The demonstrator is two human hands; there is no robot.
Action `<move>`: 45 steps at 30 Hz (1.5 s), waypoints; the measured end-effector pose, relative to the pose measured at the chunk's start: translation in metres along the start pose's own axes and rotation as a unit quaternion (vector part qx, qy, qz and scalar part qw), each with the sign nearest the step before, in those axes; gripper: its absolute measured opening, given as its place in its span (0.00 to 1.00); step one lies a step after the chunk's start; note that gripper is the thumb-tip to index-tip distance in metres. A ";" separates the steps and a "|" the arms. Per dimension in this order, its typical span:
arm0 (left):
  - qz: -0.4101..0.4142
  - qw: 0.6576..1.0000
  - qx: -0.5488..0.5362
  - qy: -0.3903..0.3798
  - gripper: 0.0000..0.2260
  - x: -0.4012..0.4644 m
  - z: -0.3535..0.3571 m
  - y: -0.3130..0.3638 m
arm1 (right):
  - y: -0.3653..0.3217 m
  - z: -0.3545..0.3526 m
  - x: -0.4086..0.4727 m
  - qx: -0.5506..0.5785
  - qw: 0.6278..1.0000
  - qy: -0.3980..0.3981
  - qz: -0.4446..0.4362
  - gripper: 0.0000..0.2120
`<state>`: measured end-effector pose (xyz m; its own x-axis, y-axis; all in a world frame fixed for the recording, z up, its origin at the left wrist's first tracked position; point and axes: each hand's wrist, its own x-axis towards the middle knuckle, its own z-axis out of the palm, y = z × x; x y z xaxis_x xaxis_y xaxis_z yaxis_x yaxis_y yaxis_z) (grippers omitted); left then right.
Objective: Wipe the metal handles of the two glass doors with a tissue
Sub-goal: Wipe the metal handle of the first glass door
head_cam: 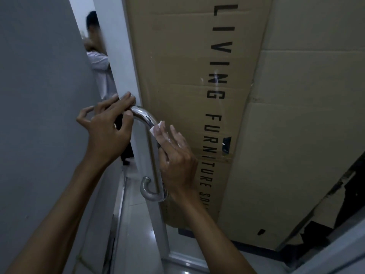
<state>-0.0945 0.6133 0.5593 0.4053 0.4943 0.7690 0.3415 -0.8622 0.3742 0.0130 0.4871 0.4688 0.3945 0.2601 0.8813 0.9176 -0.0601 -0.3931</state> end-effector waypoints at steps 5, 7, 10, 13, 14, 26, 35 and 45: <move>-0.010 1.000 0.017 0.013 0.18 -0.006 0.005 0.004 | 0.011 -0.003 -0.003 0.043 0.998 -0.038 0.003 0.21; -0.016 1.000 0.019 0.016 0.19 -0.007 0.005 0.007 | 0.012 -0.005 -0.005 0.048 0.998 -0.033 -0.009 0.21; -0.018 1.000 0.017 0.019 0.19 -0.008 0.005 0.008 | 0.013 -0.004 -0.006 0.058 0.997 -0.043 -0.009 0.20; -0.019 0.999 0.028 0.019 0.20 -0.010 0.005 0.007 | 0.016 -0.003 -0.009 0.063 0.997 -0.043 -0.032 0.20; -0.020 0.999 0.029 0.020 0.20 -0.010 0.005 0.007 | 0.016 -0.002 -0.009 0.058 0.996 -0.041 -0.046 0.20; -0.017 0.999 0.022 0.020 0.20 -0.012 0.007 0.006 | 0.022 0.001 -0.016 0.097 0.994 -0.042 -0.015 0.20; -0.019 0.999 0.014 0.022 0.20 -0.013 0.008 0.003 | 0.021 0.002 -0.028 0.109 0.993 -0.042 0.008 0.22; -0.018 1.000 0.012 0.021 0.21 -0.013 0.007 0.006 | 0.019 0.002 -0.036 0.107 0.992 -0.041 0.047 0.22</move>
<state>-0.0924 0.6024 0.5477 0.3571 0.5204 0.7757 0.3766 -0.8402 0.3903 0.0163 0.4786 0.4289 0.4651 0.3417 0.8167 0.8415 0.1159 -0.5277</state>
